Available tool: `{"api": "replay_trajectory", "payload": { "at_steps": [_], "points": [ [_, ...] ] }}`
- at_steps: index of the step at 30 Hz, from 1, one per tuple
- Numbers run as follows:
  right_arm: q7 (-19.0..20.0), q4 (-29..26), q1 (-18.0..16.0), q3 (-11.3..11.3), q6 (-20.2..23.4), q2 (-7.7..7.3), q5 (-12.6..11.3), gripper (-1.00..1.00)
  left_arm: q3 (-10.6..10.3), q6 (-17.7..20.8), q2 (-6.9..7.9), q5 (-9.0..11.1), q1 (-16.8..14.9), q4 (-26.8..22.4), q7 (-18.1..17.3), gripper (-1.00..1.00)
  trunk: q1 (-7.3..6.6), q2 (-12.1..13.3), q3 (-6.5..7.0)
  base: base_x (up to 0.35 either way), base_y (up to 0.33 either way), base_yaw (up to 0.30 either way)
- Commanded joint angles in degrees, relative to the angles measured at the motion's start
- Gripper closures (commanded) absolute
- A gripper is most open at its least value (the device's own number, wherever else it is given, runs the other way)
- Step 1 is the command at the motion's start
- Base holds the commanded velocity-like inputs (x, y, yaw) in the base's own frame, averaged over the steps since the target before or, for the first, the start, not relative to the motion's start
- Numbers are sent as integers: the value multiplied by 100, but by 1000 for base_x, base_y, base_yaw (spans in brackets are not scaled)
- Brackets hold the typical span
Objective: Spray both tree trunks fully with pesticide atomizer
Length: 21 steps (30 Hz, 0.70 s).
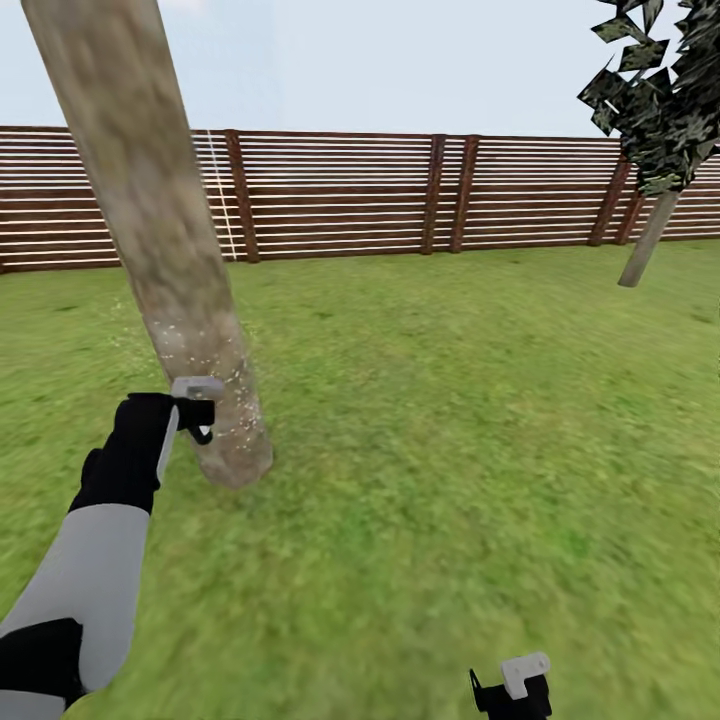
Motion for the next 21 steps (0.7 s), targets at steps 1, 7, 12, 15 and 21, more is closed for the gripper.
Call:
{"api": "replay_trajectory", "payload": {
  "at_steps": [1,7,12,15,21],
  "points": [
    [0,0,1,0,0,0,0,-100,-8,87,2,9,1,-36,-2,100,0,0,0,0,-273,4],
    [0,0,2,0,0,0,0,-100,-495,182,-89,11,40,-106,5,100,0,0,0,12,-271,212],
    [0,0,5,0,0,0,4,-100,-186,183,126,10,46,-101,3,100,0,0,0,275,-105,277],
    [0,0,4,0,0,0,4,-100,-160,176,202,5,117,-35,-1,100,0,0,0,329,-5,246],
    [8,0,4,0,0,0,1,-100,-160,3,278,62,1062,12,-11,100,0,0,0,245,0,46]
  ]
}}
